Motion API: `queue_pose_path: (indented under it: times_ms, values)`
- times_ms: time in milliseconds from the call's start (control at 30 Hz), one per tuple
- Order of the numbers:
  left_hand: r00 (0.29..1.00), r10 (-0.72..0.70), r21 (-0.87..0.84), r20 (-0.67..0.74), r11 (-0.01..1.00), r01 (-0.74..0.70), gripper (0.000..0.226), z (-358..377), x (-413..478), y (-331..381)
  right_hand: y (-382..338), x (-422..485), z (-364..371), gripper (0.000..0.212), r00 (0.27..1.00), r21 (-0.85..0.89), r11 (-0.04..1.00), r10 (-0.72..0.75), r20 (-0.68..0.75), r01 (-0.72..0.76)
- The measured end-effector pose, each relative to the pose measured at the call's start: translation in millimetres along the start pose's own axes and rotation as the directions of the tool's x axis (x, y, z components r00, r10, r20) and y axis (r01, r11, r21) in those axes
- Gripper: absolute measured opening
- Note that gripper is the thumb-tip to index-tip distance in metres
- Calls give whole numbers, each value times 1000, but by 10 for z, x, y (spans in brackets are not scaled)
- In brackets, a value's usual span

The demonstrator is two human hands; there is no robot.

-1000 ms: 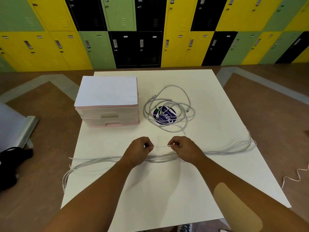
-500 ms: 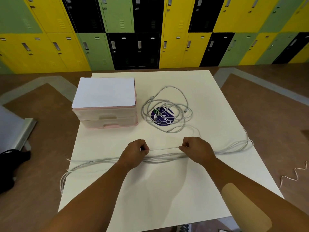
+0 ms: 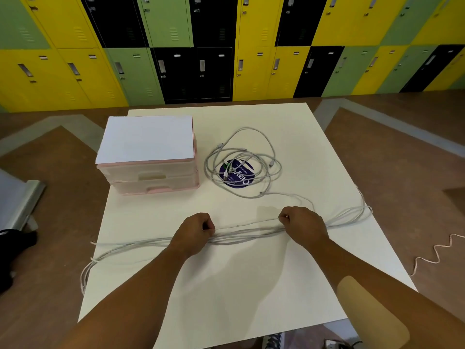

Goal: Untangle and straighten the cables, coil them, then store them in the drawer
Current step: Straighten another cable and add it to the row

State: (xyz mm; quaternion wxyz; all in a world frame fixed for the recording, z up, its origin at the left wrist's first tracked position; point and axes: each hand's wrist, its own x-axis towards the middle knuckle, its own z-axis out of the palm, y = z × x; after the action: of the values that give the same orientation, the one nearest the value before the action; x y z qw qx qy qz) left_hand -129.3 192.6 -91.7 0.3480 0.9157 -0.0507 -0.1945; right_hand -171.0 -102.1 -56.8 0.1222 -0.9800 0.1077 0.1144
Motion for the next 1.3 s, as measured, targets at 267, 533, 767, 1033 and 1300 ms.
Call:
queue_pose_path:
  times_ms: [267,533,767,1033,1300]
  values:
    - [988,101,406,118,903,-141,28,-16,77,264,78,29,27,15,1000,55,998,-23,-19,24]
    - [954,262,113,145,953,-279,26,496,281,894,86,91,72,18,996,61,994,-83,-41,85]
    - [969,227,-124,98,969,-215,12,927,403,1231,351,127,20,18,991,117,984,-135,-6,134]
    - [985,151,-64,79,987,-147,18,985,457,1123,934,177,-110,15,999,-1,999,-48,-7,48]
    - [989,125,-71,83,990,-119,19,1031,468,1146,1141,292,-225,18,993,-89,993,-89,-82,81]
